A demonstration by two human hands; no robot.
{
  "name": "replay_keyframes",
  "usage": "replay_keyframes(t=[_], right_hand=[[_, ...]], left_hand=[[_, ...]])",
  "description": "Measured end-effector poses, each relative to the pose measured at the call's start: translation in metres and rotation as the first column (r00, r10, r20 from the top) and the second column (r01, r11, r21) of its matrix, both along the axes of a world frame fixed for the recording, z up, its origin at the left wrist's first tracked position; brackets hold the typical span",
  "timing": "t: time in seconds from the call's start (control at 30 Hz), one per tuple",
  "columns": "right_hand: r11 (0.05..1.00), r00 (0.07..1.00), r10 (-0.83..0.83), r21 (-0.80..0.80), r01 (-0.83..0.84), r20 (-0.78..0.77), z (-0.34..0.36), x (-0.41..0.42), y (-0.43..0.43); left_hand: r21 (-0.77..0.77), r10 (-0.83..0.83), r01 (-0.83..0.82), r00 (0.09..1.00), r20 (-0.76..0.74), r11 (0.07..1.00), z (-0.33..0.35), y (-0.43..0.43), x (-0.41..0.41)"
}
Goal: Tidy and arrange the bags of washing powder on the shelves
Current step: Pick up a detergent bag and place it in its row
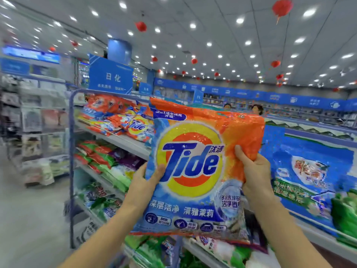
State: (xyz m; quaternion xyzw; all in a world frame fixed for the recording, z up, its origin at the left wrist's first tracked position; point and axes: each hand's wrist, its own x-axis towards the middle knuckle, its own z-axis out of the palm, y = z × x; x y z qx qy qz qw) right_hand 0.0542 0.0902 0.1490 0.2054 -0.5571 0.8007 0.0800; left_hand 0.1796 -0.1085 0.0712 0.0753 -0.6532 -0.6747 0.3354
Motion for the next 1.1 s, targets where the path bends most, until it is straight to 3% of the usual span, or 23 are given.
replay_keyframes(t=[0.2,0.47,0.67,0.83,0.93,1.1], right_hand=[[0.991,0.992,0.123,0.048,-0.122,-0.025,-0.001,-0.005,-0.091],[0.959,0.953,0.284,0.04,-0.282,-0.105,0.002,-0.053,-0.213],[0.904,0.887,0.426,0.129,-0.408,-0.178,0.036,-0.116,-0.303],[0.846,0.855,0.5,0.286,-0.449,-0.138,0.004,-0.151,-0.372],[0.879,0.899,0.423,0.29,-0.377,-0.114,-0.006,-0.166,-0.4],[0.956,0.971,0.083,0.293,-0.013,-0.226,-0.005,-0.2,-0.445]], left_hand=[[0.015,0.156,-0.156,0.988,-0.002,0.988,-0.001,-0.08,0.014],[0.06,0.226,-0.226,0.974,0.014,0.972,0.01,-0.195,-0.018],[0.084,0.305,-0.303,0.952,-0.021,0.949,0.044,-0.298,-0.075],[0.008,0.352,-0.352,0.934,-0.063,0.936,0.08,-0.374,-0.117],[-0.061,0.359,-0.362,0.931,-0.063,0.93,0.09,-0.409,-0.145],[-0.05,0.196,-0.2,0.977,-0.08,0.978,0.083,-0.457,-0.21]])
